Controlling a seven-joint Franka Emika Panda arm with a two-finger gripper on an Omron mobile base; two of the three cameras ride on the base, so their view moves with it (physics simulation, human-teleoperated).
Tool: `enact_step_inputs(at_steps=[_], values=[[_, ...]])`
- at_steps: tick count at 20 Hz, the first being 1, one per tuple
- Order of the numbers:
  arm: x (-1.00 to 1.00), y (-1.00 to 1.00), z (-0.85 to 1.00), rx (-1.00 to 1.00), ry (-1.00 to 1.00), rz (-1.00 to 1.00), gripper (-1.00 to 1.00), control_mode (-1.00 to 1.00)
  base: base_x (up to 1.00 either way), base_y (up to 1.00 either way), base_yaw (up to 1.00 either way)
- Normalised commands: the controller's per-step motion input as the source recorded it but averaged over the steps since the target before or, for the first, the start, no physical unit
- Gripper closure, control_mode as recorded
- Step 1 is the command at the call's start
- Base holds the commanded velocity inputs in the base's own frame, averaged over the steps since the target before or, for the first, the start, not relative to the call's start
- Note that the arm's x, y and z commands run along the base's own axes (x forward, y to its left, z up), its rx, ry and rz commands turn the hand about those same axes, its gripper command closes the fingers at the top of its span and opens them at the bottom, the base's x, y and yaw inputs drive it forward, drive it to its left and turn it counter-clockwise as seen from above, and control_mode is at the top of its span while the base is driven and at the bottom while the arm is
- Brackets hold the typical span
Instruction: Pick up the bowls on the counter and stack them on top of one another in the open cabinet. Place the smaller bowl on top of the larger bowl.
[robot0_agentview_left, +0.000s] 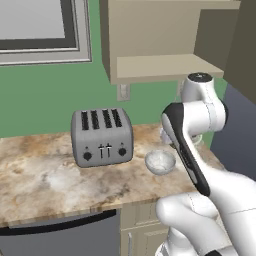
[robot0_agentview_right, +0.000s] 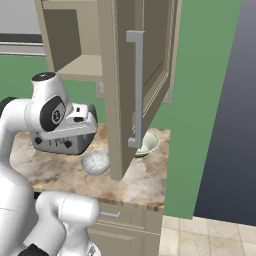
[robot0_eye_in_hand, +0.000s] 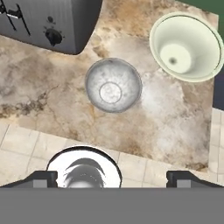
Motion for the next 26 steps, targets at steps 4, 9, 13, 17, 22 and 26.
enact_step_inputs(at_steps=[4, 9, 13, 17, 22, 26], values=[[-0.26, 0.0, -0.25, -0.14, 0.0, 0.05, -1.0, -1.0, 0.0, 0.0, 0.0], [-0.21, 0.0, -0.32, -0.14, 0.0, 0.05, -1.0, -1.0, 0.0, 0.0, 0.0], [-0.15, 0.07, -0.34, -0.13, 0.0, 0.06, -1.0, -1.0, 0.0, 0.0, 0.0], [-0.11, 0.07, -0.44, -0.06, 0.0, 0.06, -1.0, -1.0, 0.0, 0.0, 0.0], [-0.03, 0.15, -0.39, -0.06, 0.0, 0.06, -1.0, -1.0, 0.0, 0.0, 0.0], [0.0, 0.27, -0.22, -0.05, 0.01, 0.04, -1.0, -1.0, 0.0, 0.0, 0.0]])
